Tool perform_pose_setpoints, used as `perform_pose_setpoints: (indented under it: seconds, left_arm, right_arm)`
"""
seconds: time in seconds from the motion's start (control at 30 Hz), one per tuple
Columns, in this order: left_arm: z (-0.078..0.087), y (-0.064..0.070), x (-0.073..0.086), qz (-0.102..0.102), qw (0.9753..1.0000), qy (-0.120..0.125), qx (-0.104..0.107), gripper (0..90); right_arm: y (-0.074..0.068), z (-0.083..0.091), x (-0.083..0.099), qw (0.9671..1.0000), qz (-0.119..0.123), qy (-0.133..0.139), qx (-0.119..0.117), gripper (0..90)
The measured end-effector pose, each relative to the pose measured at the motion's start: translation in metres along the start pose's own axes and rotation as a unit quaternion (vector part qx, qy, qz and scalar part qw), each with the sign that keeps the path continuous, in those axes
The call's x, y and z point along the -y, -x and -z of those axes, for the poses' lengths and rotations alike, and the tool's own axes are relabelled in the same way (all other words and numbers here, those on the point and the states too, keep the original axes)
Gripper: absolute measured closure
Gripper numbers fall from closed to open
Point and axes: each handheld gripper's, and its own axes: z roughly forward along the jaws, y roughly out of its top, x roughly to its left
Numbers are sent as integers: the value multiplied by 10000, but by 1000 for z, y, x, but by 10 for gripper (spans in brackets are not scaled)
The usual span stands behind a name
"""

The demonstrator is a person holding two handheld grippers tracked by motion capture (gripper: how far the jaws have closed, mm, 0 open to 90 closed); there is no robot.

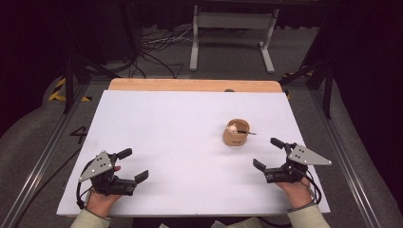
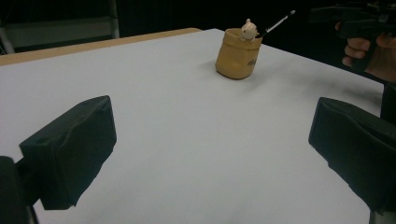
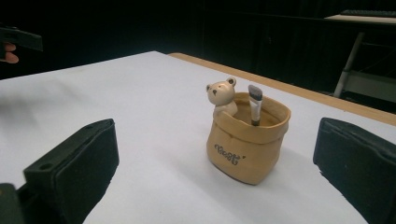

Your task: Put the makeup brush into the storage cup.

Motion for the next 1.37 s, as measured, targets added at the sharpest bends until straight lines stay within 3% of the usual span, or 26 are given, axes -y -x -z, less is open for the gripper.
perform_pose_setpoints:
  seconds: [0.23, 0.47, 0.73, 0.87, 0.97, 1.03, 1.37]
  left_arm:
    - [5, -3, 6, 157, 9998, 78, -36, 15]
    - [8, -6, 11, 260, 9995, 167, -58, 15]
    - [6, -9, 20, 266, 9991, 239, -223, 18]
    - [4, -10, 24, 285, 9992, 187, -210, 18]
    - [2, -12, 27, 178, 9992, 153, -317, 17]
    - [1, -13, 28, 272, 9993, 92, -238, 17]
    - [-1, -10, 28, 227, 9995, 162, -149, 16]
  right_arm:
    - [-5, 1, 12, 9999, 31, 117, -45, 5]
    - [-6, -2, 24, 10000, 20, -5, 8, 1]
    - [-8, -5, 37, 10000, 39, -35, 62, 0]
    - [-9, -8, 38, 9999, 82, -48, 54, 0]
    - [-10, -10, 40, 9998, 98, -131, 64, 0]
    - [-11, -11, 40, 9998, 123, -138, 57, 0]
    - [-11, -9, 39, 9999, 110, -28, 83, 0]
